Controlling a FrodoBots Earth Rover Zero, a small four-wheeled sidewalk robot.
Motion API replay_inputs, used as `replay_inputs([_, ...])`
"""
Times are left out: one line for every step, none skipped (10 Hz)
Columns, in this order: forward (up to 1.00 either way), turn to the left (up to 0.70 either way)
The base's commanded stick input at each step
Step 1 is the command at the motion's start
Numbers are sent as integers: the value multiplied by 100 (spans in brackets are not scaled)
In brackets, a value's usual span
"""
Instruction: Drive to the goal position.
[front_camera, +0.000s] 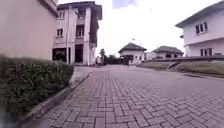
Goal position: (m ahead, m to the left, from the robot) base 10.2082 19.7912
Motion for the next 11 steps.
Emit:
replay_inputs([70, 0])
replay_inputs([70, 0])
replay_inputs([70, 0])
replay_inputs([70, 0])
replay_inputs([70, 0])
replay_inputs([70, 0])
replay_inputs([70, 0])
replay_inputs([70, 0])
replay_inputs([70, 0])
replay_inputs([70, 0])
replay_inputs([70, 0])
